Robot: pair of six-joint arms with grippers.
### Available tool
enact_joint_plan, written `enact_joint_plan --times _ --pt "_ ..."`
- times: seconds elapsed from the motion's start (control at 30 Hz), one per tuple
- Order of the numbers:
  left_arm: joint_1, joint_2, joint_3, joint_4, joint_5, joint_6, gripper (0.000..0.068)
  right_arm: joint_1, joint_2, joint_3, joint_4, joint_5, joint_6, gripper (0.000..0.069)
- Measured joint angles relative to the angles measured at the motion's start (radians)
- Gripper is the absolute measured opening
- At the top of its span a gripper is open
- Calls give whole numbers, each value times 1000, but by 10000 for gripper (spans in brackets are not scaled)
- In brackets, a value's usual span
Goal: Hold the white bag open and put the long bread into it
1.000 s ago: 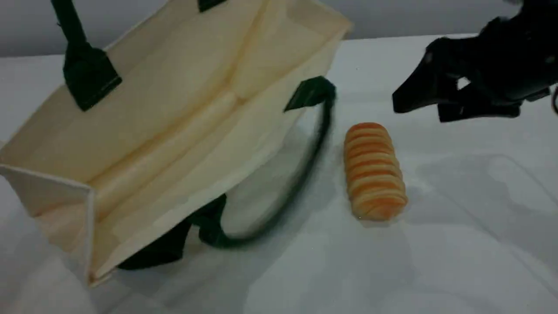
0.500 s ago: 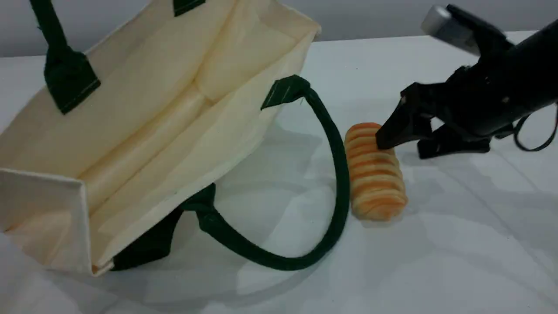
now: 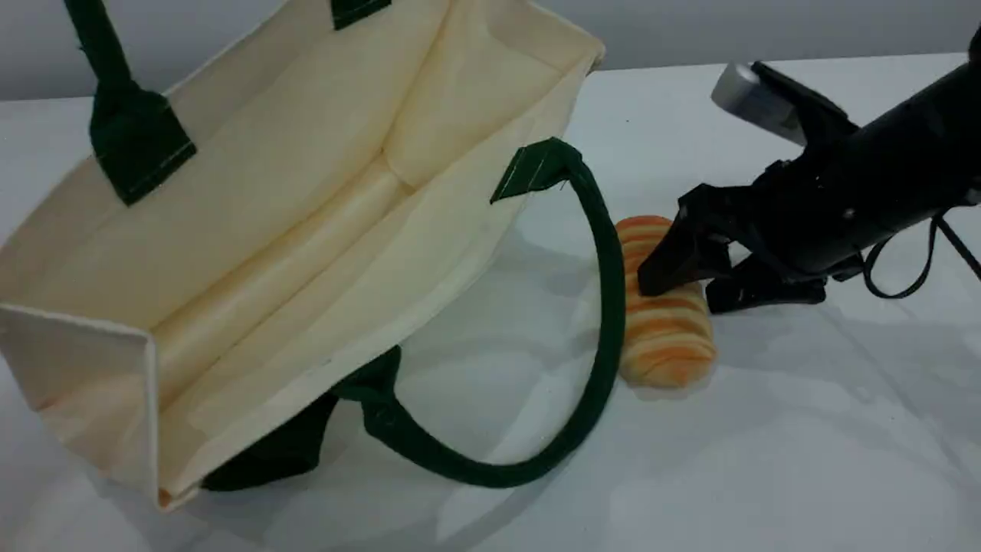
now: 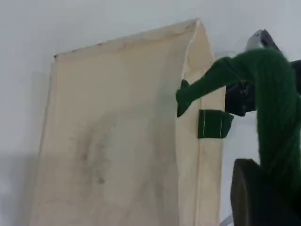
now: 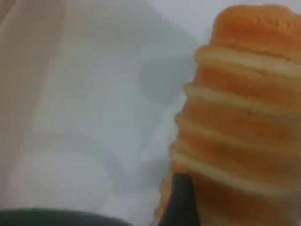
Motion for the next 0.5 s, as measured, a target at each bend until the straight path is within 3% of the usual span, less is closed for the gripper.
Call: enact_joint_plan --times 0.13,0.23,0.3,0.4,0.5 --pt "0 0 0 1 0 5 80 25 13 -8 -2 12 1 526" --pt "0 0 0 1 0 8 80 39 13 -14 -4 13 1 462" --pt "0 0 0 1 1 8 80 44 13 -15 -3 13 1 365" --pt "0 0 0 2 3 10 80 44 13 -15 -3 15 1 160" --pt "0 0 0 2 3 16 80 33 -2 -15 -4 11 1 92"
